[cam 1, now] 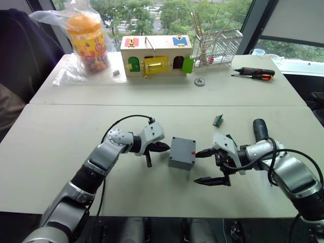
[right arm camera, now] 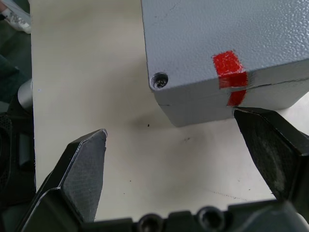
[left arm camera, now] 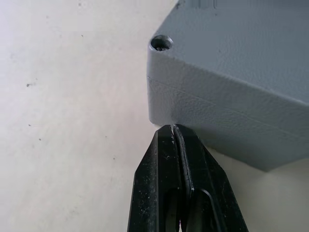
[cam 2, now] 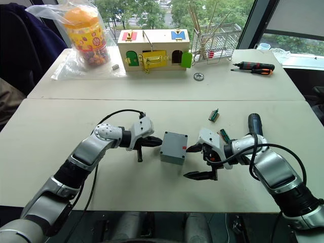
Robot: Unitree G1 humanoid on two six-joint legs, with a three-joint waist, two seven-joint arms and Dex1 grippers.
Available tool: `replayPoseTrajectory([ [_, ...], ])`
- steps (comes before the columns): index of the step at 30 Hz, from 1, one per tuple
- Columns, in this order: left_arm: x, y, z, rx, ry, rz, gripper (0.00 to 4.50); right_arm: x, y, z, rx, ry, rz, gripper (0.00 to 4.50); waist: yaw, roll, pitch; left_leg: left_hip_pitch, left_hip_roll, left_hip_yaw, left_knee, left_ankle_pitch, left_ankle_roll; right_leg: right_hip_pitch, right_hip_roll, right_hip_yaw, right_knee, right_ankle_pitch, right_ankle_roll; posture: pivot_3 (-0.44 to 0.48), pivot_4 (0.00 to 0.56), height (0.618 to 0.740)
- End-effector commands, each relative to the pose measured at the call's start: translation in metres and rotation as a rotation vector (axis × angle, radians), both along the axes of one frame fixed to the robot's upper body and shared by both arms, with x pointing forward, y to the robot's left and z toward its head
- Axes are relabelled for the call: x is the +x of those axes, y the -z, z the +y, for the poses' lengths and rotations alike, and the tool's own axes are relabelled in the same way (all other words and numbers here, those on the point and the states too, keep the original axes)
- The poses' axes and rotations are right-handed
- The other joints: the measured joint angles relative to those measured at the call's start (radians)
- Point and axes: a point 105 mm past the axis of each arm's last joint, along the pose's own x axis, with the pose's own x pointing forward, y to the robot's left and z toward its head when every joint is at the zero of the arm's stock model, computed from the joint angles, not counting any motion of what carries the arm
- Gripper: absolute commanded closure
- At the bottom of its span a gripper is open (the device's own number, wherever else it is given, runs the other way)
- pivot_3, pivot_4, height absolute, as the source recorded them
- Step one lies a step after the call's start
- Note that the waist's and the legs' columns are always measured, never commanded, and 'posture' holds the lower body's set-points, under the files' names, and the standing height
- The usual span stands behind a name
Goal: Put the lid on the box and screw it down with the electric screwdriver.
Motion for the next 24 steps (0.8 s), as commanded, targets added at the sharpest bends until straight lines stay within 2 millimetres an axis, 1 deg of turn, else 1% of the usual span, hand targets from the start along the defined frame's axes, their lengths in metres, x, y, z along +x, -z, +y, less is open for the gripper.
replayPoseTrajectory([
  [1,-0.007,-0.015,0.011,-0.013,0.02,-0.017,4.5,0.013,-0.041,-0.021,0.078,0.17,-0.081,0.04,-0.001,0.0,0.0,0.0,0.0,0.0,0.0,0.0,0.0,0.0,0.0,0.0,0.0,0.0,0.0,0.0,0.15,0.706],
  [5,-0.012,-0.024,0.027,-0.056,-0.012,0.021,4.5,0.021,-0.079,-0.047,0.25,0.364,-0.112,0.04,0.0,0.0,0.0,0.0,0.0,0.0,0.0,0.0,0.0,0.0,0.0,0.0,0.0,0.0,0.0,0.0,0.15,0.706],
  [7,-0.014,-0.027,0.032,-0.077,-0.025,0.029,4.5,0.025,-0.089,-0.055,0.316,0.422,-0.128,0.04,0.0,0.0,0.0,0.0,0.001,-0.001,0.0,0.0,0.0,0.0,0.0,0.0,0.0,0.0,0.0,0.0,0.15,0.706],
  [8,-0.012,-0.03,0.033,-0.094,-0.039,0.028,4.5,0.029,-0.093,-0.06,0.34,0.459,-0.148,0.04,0.0,0.0,0.0,0.0,0.0,-0.001,0.0,0.0,0.0,0.0,0.0,0.0,0.0,0.0,0.0,0.0,0.15,0.706],
  [9,-0.006,-0.04,0.033,-0.149,-0.067,0.018,4.5,0.045,-0.096,-0.067,0.395,0.53,-0.199,0.04,0.0,0.0,0.0,0.0,0.0,-0.001,0.0,0.0,0.0,0.0,0.0,0.0,0.0,0.0,0.0,0.0,0.15,0.706],
  [10,0.0,-0.049,0.031,-0.2,-0.088,0.011,4.5,0.063,-0.096,-0.075,0.425,0.615,-0.248,0.04,-0.002,-0.002,-0.001,0.0,0.0,0.0,0.0,0.0,0.0,0.0,0.0,0.0,0.0,0.0,0.0,0.0,0.15,0.706],
  [12,0.005,-0.06,0.026,-0.247,-0.095,-0.004,4.5,0.088,-0.084,-0.087,0.377,0.724,-0.315,0.04,-0.001,-0.002,-0.001,0.001,0.0,0.0,0.001,0.0,0.0,0.001,0.0,0.0,0.0,0.0,0.0,0.0,0.15,0.706],
  [13,0.005,-0.062,0.022,-0.252,-0.091,-0.01,4.5,0.097,-0.078,-0.091,0.349,0.754,-0.335,0.04,0.0,-0.002,-0.001,0.0,-0.001,0.0,0.001,0.0,0.0,0.001,0.0,0.0,0.001,0.0,0.0,0.0,0.15,0.706],
  [15,0.006,-0.064,0.017,-0.256,-0.087,-0.017,4.5,0.112,-0.072,-0.097,0.364,0.811,-0.348,0.04,-0.003,-0.002,-0.001,0.0,-0.001,0.0,-0.001,0.0,0.0,0.0,0.0,0.0,0.001,0.0,0.0,0.0,0.15,0.706],
  [18,0.004,-0.062,0.015,-0.259,-0.087,-0.012,4.5,0.129,-0.062,-0.104,0.356,0.855,-0.361,0.04,-0.006,-0.002,-0.001,0.0,-0.001,0.002,-0.003,0.0,0.0,-0.001,0.0,0.0,0.0,0.0,0.0,0.0,0.15,0.706],
  [19,0.003,-0.059,0.017,-0.259,-0.091,-0.009,4.5,0.133,-0.056,-0.105,0.342,0.861,-0.362,0.04,-0.008,-0.002,-0.001,0.0,-0.001,0.002,-0.003,0.0,0.0,-0.001,0.0,0.0,0.0,0.0,0.0,0.0,0.15,0.706],
  [21,0.001,-0.057,0.018,-0.258,-0.096,-0.005,4.5,0.139,-0.049,-0.106,0.328,0.864,-0.363,0.04,-0.01,-0.002,-0.001,0.0,0.0,0.002,-0.003,0.0,-0.001,-0.001,0.0,0.0,0.001,0.0,0.0,0.0,0.15,0.706],
  [24,0.0,-0.055,0.021,-0.258,-0.11,-0.005,4.5,0.145,-0.042,-0.105,0.32,0.86,-0.359,0.66,-0.008,-0.002,-0.001,0.0,0.0,0.002,-0.002,0.001,-0.001,-0.001,0.001,0.0,0.001,0.0,0.0,0.0,0.15,0.706],
])
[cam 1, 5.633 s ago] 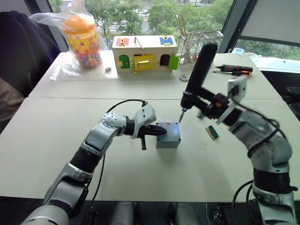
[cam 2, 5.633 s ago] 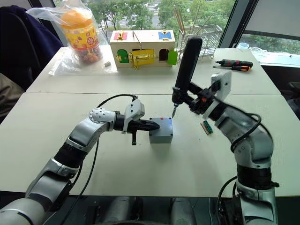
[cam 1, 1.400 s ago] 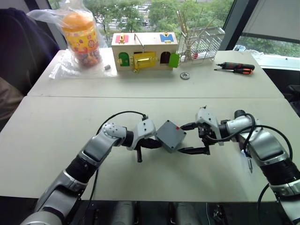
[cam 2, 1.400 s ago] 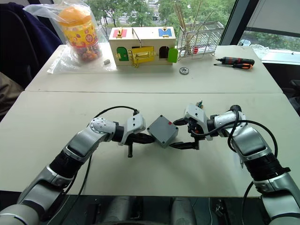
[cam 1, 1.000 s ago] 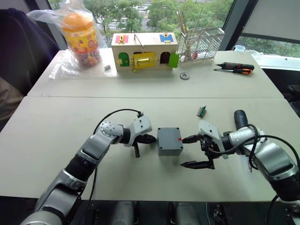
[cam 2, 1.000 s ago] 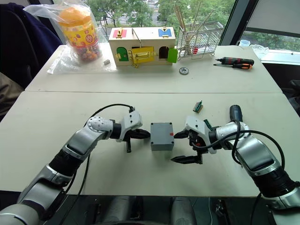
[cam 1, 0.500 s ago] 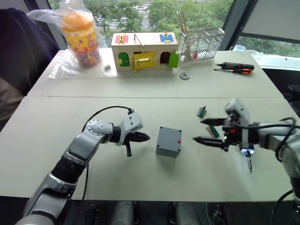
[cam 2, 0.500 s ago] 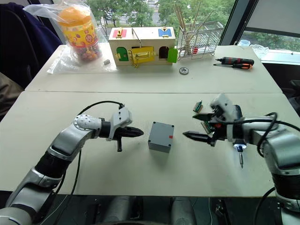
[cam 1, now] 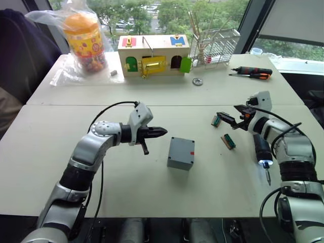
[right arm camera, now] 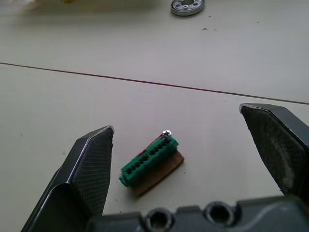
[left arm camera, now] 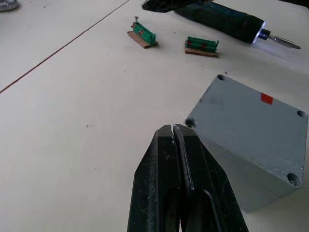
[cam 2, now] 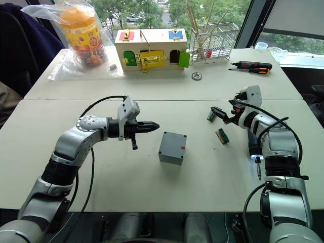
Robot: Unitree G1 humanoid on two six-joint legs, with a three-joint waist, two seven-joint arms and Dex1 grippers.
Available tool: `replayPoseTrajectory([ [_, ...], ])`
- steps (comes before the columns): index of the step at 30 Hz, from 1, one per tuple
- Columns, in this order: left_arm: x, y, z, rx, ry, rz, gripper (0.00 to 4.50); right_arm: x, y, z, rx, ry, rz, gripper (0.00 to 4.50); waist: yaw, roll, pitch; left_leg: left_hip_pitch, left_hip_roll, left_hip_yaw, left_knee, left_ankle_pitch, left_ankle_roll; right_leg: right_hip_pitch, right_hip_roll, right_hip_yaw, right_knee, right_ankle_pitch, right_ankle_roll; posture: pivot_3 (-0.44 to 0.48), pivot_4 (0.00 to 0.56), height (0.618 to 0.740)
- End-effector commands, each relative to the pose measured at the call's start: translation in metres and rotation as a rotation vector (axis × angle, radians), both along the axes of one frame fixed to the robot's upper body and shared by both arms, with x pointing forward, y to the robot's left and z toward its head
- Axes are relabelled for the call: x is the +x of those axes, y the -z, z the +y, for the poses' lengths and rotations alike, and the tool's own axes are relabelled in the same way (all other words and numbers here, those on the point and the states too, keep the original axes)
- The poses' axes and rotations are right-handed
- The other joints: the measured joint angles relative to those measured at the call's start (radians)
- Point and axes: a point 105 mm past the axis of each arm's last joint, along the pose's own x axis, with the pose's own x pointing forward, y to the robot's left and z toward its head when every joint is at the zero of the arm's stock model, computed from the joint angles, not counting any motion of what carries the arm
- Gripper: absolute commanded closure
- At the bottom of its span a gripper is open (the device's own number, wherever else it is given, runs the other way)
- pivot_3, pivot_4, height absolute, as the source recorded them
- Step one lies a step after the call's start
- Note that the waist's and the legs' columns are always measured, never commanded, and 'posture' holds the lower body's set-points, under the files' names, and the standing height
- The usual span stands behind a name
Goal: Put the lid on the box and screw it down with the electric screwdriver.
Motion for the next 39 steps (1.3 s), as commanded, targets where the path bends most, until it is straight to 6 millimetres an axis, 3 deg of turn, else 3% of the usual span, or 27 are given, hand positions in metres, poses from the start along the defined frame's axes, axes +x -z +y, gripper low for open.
replayPoseTrajectory([
  [1,-0.003,-0.013,0.0,-0.024,0.007,-0.048,4.5,0.008,-0.008,0.004,-0.008,-0.017,-0.053,1.07,0.001,0.0,0.0,0.0,0.0,0.0,0.0,0.0,0.0,0.0,0.0,0.0,0.0,0.0,0.0,0.0,0.15,0.706],
  [2,-0.003,-0.012,0.0,-0.024,0.005,-0.047,4.5,0.009,-0.007,0.004,-0.004,-0.018,-0.052,1.42,0.002,0.0,0.0,0.0,0.0,0.0,0.0,0.0,0.0,0.0,0.0,0.0,0.0,0.0,0.0,0.0,0.15,0.706],
  [18,-0.005,-0.005,-0.002,-0.005,-0.001,-0.039,4.5,0.017,0.001,0.007,0.053,-0.016,-0.038,1.42,0.002,0.0,0.0,0.0,0.0,-0.001,0.0,0.0,0.0,0.0,0.0,0.0,0.0,0.0,0.0,0.0,0.15,0.706],
  [19,-0.005,-0.004,-0.002,-0.005,-0.001,-0.039,4.5,0.018,0.001,0.007,0.062,-0.013,-0.04,2.08,0.002,0.0,0.0,0.0,0.0,-0.001,0.0,0.0,0.0,0.0,0.0,0.0,0.0,0.0,0.0,0.0,0.15,0.706],
  [21,-0.005,-0.004,-0.003,-0.005,0.001,-0.038,4.5,0.019,0.0,0.007,0.071,-0.008,-0.044,2.72,0.002,0.0,0.0,0.0,0.0,-0.001,0.0,0.0,0.0,0.0,0.0,0.0,0.0,0.0,0.0,0.0,0.15,0.706],
  [24,-0.005,-0.003,-0.003,-0.002,0.001,-0.038,4.5,0.02,0.001,0.007,0.082,-0.003,-0.043,4.31,0.003,0.0,0.0,0.0,0.0,-0.001,0.0,0.0,0.0,0.0,0.0,0.0,0.0,0.0,0.0,0.0,0.15,0.706],
  [25,-0.005,-0.003,-0.003,-0.001,0.001,-0.038,4.5,0.02,0.002,0.007,0.084,-0.003,-0.041,4.47,0.004,0.0,0.0,0.0,0.0,-0.001,0.0,0.0,0.0,0.0,0.0,0.0,0.0,0.0,0.0,0.0,0.15,0.706],
  [39,-0.005,-0.002,-0.005,-0.003,-0.002,-0.038,4.5,0.01,-0.006,0.015,0.057,-0.079,-0.08,4.47,0.003,0.0,0.0,0.0,0.0,-0.001,0.0,0.0,0.0,0.0,0.0,0.0,0.0,0.0,0.0,0.0,0.15,0.706],
])
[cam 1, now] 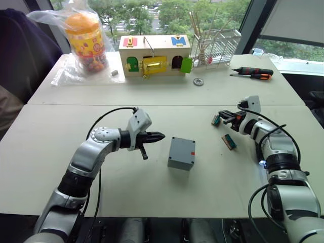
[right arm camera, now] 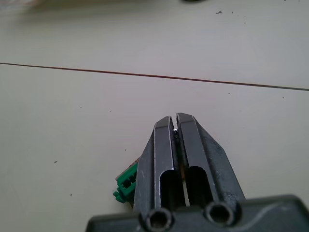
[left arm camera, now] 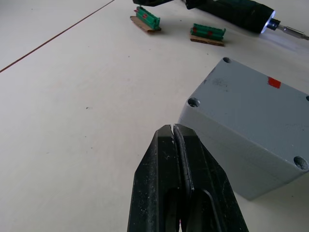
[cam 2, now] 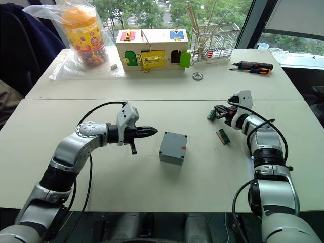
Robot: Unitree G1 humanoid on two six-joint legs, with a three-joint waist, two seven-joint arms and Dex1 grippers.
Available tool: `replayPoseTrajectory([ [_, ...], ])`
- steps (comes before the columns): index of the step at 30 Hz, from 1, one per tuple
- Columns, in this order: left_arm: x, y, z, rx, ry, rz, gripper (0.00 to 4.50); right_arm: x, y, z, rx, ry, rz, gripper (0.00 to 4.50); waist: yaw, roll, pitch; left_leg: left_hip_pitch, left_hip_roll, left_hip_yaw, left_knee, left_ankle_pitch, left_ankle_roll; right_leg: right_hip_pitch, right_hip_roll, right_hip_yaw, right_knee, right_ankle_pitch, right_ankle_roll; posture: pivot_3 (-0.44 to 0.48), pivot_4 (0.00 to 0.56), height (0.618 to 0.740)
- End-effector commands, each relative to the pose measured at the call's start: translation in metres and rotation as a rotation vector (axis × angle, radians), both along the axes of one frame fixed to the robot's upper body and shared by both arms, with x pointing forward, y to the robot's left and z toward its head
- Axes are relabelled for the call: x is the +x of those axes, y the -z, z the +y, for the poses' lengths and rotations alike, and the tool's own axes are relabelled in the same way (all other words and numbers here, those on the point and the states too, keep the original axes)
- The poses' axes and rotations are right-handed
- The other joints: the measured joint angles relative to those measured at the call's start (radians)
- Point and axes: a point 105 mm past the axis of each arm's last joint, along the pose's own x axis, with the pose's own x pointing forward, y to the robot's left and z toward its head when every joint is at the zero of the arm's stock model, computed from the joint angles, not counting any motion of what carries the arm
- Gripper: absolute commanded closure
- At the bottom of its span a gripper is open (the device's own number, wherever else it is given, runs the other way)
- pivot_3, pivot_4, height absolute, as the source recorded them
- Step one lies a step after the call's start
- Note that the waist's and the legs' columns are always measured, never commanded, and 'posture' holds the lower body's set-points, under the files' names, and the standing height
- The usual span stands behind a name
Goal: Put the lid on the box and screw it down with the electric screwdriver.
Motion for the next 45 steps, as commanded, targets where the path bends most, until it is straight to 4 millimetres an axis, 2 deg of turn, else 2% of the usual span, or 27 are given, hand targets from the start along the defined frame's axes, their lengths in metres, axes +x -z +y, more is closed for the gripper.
replayPoseTrajectory([
  [1,-0.003,-0.008,-0.005,-0.016,0.023,-0.039,4.5,-0.005,-0.023,0.003,-0.017,-0.046,-0.091,4.47,0.001,0.0,0.0,0.0,0.0,0.0,0.0,0.0,0.0,0.0,0.0,0.0,0.0,0.0,0.0,0.0,0.15,0.706],
  [10,-0.002,-0.007,-0.007,-0.015,0.029,-0.039,4.5,-0.012,-0.031,0.004,-0.062,-0.071,-0.128,4.47,0.001,0.0,0.0,0.0,0.0,0.0,0.0,0.0,0.0,0.0,0.0,0.0,0.0,0.0,0.0,0.0,0.15,0.706],
  [17,-0.001,-0.007,-0.008,-0.018,0.034,-0.04,4.5,-0.016,-0.014,0.006,-0.104,-0.102,-0.07,4.47,0.001,0.0,0.0,0.0,0.0,0.0,0.0,0.0,0.0,0.0,0.0,0.0,0.0,0.0,0.0,0.0,0.15,0.706],
  [21,-0.001,-0.006,-0.009,-0.015,0.038,-0.042,4.5,-0.015,-0.007,0.007,-0.021,-0.075,0.001,4.47,0.001,0.0,0.0,0.0,0.0,0.0,0.0,0.0,0.0,0.0,0.0,0.0,0.0,0.0,0.0,0.0,0.15,0.706],
  [24,-0.001,-0.007,-0.009,-0.018,0.034,-0.044,4.5,-0.012,-0.014,0.006,0.052,-0.042,0.022,4.47,0.001,0.0,0.0,0.0,0.0,0.0,0.0,0.0,0.0,0.0,0.0,0.0,0.0,0.0,0.0,0.0,0.15,0.706],
  [30,-0.003,-0.007,-0.011,-0.02,0.035,-0.043,4.5,-0.018,-0.012,0.007,-0.065,-0.07,0.013,4.47,0.002,0.0,0.0,0.0,0.0,0.0,0.0,0.0,0.0,0.0,0.0,0.0,0.0,0.0,0.0,0.0,0.15,0.706],
  [39,-0.002,-0.006,-0.013,-0.023,0.037,-0.042,4.5,-0.022,-0.029,0.008,-0.007,-0.069,-0.026,4.47,0.002,0.0,0.0,0.0,0.0,0.0,0.0,0.0,0.0,0.0,0.0,0.0,0.0,0.0,0.0,0.0,0.15,0.706],
  [45,-0.003,-0.005,-0.013,-0.025,0.036,-0.039,4.5,-0.023,-0.034,0.008,0.001,-0.068,-0.028,4.47,0.002,0.0,0.0,0.0,0.0,0.0,0.0,0.0,0.0,0.0,0.0,0.0,0.0,0.0,0.0,0.0,0.15,0.706],
])
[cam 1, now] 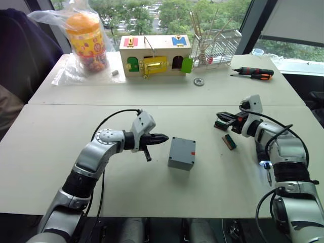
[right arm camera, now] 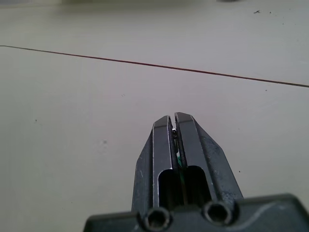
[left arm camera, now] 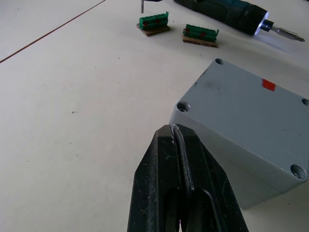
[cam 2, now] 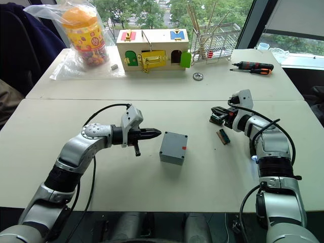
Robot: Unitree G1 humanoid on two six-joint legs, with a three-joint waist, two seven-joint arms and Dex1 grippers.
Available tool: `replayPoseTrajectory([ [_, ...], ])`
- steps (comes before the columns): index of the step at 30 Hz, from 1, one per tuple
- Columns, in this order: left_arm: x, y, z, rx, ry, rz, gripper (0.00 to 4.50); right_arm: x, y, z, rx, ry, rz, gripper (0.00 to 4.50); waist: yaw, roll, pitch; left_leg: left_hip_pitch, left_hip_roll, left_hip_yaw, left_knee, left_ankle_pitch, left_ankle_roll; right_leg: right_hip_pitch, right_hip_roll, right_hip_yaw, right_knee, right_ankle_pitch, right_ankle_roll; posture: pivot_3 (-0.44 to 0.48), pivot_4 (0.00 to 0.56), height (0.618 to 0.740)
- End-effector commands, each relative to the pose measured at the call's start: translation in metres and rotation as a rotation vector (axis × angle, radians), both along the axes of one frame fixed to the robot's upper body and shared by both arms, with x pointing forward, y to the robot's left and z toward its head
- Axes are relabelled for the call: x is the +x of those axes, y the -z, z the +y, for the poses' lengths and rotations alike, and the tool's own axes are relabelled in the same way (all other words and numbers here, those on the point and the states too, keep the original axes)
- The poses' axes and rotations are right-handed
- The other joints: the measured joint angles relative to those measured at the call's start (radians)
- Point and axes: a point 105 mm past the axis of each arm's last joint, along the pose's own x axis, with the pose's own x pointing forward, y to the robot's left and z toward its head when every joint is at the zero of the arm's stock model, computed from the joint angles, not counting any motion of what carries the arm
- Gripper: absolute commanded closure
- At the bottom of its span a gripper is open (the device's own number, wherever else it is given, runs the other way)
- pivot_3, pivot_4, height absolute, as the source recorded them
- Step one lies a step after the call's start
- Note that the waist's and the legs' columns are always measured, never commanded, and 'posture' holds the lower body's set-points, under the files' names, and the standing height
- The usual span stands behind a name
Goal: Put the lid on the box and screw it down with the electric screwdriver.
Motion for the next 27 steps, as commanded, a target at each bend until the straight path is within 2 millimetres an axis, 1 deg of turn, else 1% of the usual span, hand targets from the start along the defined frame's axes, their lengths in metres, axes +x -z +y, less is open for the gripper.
replayPoseTrajectory([
  [1,-0.002,-0.01,-0.003,-0.013,0.013,-0.047,4.5,-0.001,-0.023,-0.004,0.003,0.004,-0.07,4.47,0.0,0.0,0.0,0.0,0.0,0.0,0.0,0.0,0.0,0.0,0.0,0.0,0.0,0.0,0.0,0.0,0.15,0.706],
  [2,-0.002,-0.011,-0.003,-0.013,0.013,-0.047,4.5,-0.001,-0.024,-0.004,0.004,0.003,-0.072,4.47,0.0,0.0,0.0,0.0,0.0,0.0,0.0,0.0,0.0,0.0,0.0,0.0,0.0,0.0,0.0,0.0,0.15,0.706],
  [3,-0.002,-0.012,-0.002,-0.012,0.012,-0.048,4.5,-0.002,-0.03,-0.004,0.008,0.001,-0.09,4.47,-0.001,0.0,0.0,0.0,0.0,0.0,0.0,0.0,0.0,0.0,0.0,0.0,0.0,0.0,0.0,0.0,0.15,0.706],
  [6,-0.004,-0.017,0.003,-0.01,0.013,-0.055,4.5,-0.012,-0.054,0.0,0.025,-0.041,-0.157,4.47,0.0,0.0,0.0,0.0,0.0,0.0,0.0,0.0,0.0,0.0,0.0,0.0,0.0,0.0,0.0,0.0,0.15,0.706],
  [8,-0.007,-0.022,0.006,-0.016,0.022,-0.053,4.5,-0.024,-0.066,0.009,0.025,-0.102,-0.186,4.47,0.001,0.0,0.0,0.0,0.0,0.0,0.0,0.0,0.0,0.0,0.0,0.0,0.0,0.0,0.0,0.0,0.15,0.706],
  [10,-0.014,-0.028,0.011,-0.016,0.049,-0.045,4.5,-0.046,-0.074,0.027,0.01,-0.215,-0.196,4.47,0.002,0.0,0.0,0.0,0.0,-0.001,0.0,0.0,0.0,0.0,0.0,0.0,0.0,0.0,0.0,0.0,0.15,0.706],
  [11,-0.019,-0.031,0.013,-0.01,0.067,-0.036,4.5,-0.058,-0.073,0.037,-0.006,-0.28,-0.187,4.47,0.001,0.0,0.0,0.0,0.0,-0.001,0.0,0.0,0.0,0.0,0.0,0.0,0.0,0.0,0.0,0.0,0.15,0.706],
  [13,-0.027,-0.033,0.016,0.002,0.099,-0.021,4.5,-0.076,-0.066,0.051,-0.018,-0.357,-0.159,4.47,0.0,0.0,0.0,0.0,0.001,-0.001,0.0,0.0,0.0,0.0,0.0,0.0,0.0,0.0,0.0,0.0,0.15,0.706],
  [16,-0.037,-0.032,0.02,0.022,0.135,0.012,4.5,-0.089,-0.053,0.064,-0.01,-0.403,-0.123,4.47,0.001,0.0,0.0,0.0,0.0,-0.001,0.0,0.0,0.0,0.0,0.0,0.0,-0.001,0.0,0.0,0.0,0.15,0.706],
  [20,-0.042,-0.029,0.022,0.034,0.151,0.041,4.5,-0.093,-0.041,0.074,0.017,-0.404,-0.1,4.47,0.002,0.0,0.0,0.0,0.0,-0.001,0.0,0.0,0.0,0.0,0.0,0.0,-0.001,0.0,0.0,0.0,0.15,0.706],
  [24,-0.04,-0.028,0.023,0.034,0.142,0.045,4.5,-0.093,-0.031,0.081,0.033,-0.409,-0.085,4.47,0.002,0.0,0.0,0.0,0.0,-0.001,0.0,0.0,0.0,0.0,0.0,0.0,-0.001,0.0,0.0,0.0,0.15,0.706],
  [27,-0.038,-0.027,0.023,0.034,0.135,0.045,4.5,-0.092,-0.028,0.084,0.04,-0.412,-0.08,4.47,0.002,0.0,0.0,0.0,0.0,-0.001,0.0,0.0,0.0,0.0,0.0,0.0,-0.001,0.0,0.0,0.0,0.15,0.706],
])
